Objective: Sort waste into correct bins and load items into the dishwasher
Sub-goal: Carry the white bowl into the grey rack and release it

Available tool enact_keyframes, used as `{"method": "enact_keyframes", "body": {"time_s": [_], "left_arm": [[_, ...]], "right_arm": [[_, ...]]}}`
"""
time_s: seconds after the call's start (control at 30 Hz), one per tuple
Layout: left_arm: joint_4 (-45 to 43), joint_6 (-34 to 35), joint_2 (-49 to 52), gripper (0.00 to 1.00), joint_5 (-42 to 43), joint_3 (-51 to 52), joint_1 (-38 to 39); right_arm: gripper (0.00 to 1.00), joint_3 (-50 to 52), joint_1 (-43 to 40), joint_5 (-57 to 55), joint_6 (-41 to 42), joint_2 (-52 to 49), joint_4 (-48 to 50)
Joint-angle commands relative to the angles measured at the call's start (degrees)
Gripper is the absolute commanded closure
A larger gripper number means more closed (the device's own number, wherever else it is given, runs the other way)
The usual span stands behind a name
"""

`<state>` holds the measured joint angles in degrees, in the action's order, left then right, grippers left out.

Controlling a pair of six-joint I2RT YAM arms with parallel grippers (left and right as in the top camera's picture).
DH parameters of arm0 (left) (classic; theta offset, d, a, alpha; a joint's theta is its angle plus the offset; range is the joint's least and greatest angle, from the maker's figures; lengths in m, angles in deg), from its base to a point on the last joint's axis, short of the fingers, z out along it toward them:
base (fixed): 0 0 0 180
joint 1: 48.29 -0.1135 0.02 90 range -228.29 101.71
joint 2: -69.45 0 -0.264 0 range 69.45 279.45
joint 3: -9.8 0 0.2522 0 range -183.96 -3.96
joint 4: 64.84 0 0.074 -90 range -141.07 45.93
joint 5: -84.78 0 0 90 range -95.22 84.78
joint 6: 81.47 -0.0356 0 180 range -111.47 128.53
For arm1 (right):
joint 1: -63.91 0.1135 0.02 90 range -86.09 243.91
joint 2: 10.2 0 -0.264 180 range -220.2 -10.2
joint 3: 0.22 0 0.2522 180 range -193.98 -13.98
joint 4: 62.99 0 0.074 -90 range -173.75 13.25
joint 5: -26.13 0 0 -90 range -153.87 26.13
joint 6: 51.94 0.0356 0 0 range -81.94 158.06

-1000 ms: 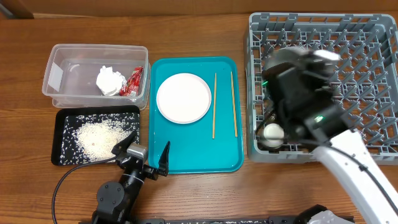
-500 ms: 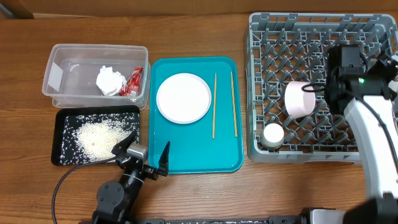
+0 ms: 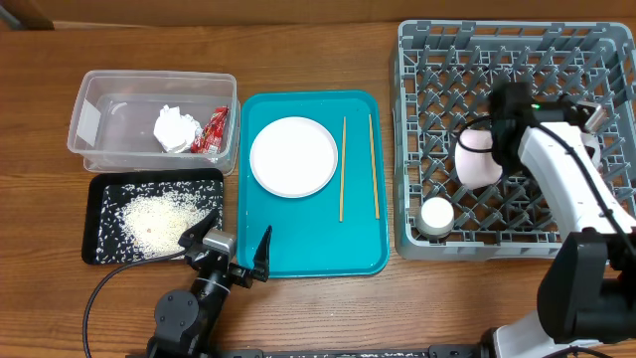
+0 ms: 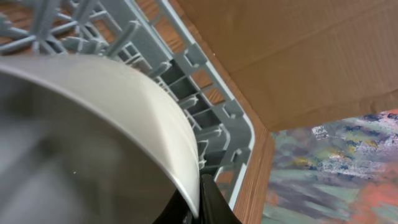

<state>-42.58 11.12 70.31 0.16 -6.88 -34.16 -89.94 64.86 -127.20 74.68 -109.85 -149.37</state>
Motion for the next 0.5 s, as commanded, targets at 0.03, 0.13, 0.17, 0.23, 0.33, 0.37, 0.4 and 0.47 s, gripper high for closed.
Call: {"method": "enact_keyframes", "body": {"time_s": [0.03,0.13,0.17,0.23,0.33,0.37,0.4,0.47], "left_arm": [[-0.3,-0.3,-0.6,0.00,0.0,0.7,-0.3],[-0.3,-0.3,-0.6,0.00,0.0,0.7,-0.3],[-0.3,-0.3,-0.6,0.00,0.0,0.7,-0.3],[-0.3,-0.3,-0.6,0.00,0.0,0.7,-0.3],[-0.3,-0.3,-0.6,0.00,0.0,0.7,-0.3],[-0.3,-0.3,-0.6,0.00,0.0,0.7,-0.3],[-0.3,-0.3,-0.6,0.00,0.0,0.7,-0.3],[-0.3,-0.3,-0.6,0.00,0.0,0.7,-0.3]], "right_arm": [[0.96,-0.2,2.9,2.0,2.5,-1.0,-0.6],[0.96,-0.2,4.2,1.9,2.5,-1.0,-1.2],[0.96,-0.2,4.3,1.9,2.5,-1.1,-1.2],[0.96,-0.2,4.2,1.9,2.8,-1.1,-1.2],[0.96,-0.2,4.2,1.1,3.5,-1.1,-0.1],[0.96,-0.2,4.2,0.4,3.5,-1.1,0.3],[0.96,-0.2,4.2,-0.8,3.5,-1.1,0.7],[0.96,-0.2,4.2,-5.2,3.4,-1.1,1.9]]}}
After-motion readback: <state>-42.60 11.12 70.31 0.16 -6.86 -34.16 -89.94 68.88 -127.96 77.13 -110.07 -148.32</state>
